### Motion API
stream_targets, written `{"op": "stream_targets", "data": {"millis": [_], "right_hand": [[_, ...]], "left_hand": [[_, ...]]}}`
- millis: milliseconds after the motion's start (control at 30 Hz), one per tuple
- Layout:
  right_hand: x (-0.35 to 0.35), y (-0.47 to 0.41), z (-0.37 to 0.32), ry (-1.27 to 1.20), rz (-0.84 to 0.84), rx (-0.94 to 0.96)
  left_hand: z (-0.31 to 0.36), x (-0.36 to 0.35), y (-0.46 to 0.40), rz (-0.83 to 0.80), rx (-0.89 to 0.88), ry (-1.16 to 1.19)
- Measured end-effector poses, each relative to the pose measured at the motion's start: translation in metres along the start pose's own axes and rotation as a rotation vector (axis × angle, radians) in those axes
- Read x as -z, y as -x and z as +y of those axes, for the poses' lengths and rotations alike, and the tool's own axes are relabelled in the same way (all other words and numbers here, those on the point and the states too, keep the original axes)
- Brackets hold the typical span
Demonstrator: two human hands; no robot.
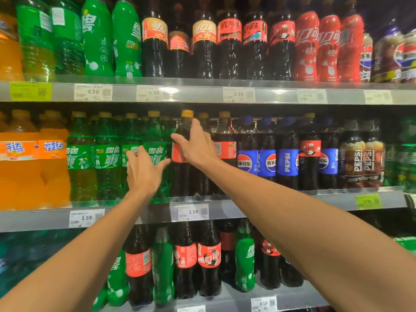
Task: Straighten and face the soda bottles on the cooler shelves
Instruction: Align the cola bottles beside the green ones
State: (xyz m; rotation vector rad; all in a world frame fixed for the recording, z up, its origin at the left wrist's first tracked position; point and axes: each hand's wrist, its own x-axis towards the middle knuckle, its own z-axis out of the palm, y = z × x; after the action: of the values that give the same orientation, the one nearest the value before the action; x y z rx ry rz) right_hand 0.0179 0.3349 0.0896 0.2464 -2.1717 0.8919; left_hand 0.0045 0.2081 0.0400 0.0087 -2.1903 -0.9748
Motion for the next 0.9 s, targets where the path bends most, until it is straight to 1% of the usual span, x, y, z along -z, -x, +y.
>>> {"op": "stream_targets", "data": {"millis": [167,267,367,467,567,700,800,900], "right_hand": [[-0.009,-0.009,-0.01,0.077,0.004,-0.066],[-0.016,-0.014,-0.012,0.099,-0.007,-0.084],[-0.018,-0.016,-0.011,0.097,-0.027,-0.085],[-0.017,-0.012,-0.008,0.095,-0.026,-0.063],[-0.017,-0.002,-0.004,0.055,-0.009,-0.002],[-0.015,0.009,0.001,0.004,-0.014,0.034],[-0.011,0.01,0.002,-0.012,-0.015,0.052],[-0.009,0.008,0.004,0.03,-0.064,0.071]], "left_hand": [[-0.003,-0.01,0.005,0.017,-0.088,-0.077],[-0.002,-0.009,0.003,0.013,-0.098,-0.106],[0.002,-0.007,-0.001,0.054,-0.104,-0.13],[0.006,-0.004,-0.006,0.074,-0.142,-0.155],[0.013,-0.003,-0.008,0.091,-0.184,-0.178],[0.023,-0.003,0.003,0.115,-0.325,-0.235],[0.031,-0.007,0.012,0.075,-0.399,-0.295],[0.038,-0.009,0.012,-0.017,-0.325,-0.204]]}}
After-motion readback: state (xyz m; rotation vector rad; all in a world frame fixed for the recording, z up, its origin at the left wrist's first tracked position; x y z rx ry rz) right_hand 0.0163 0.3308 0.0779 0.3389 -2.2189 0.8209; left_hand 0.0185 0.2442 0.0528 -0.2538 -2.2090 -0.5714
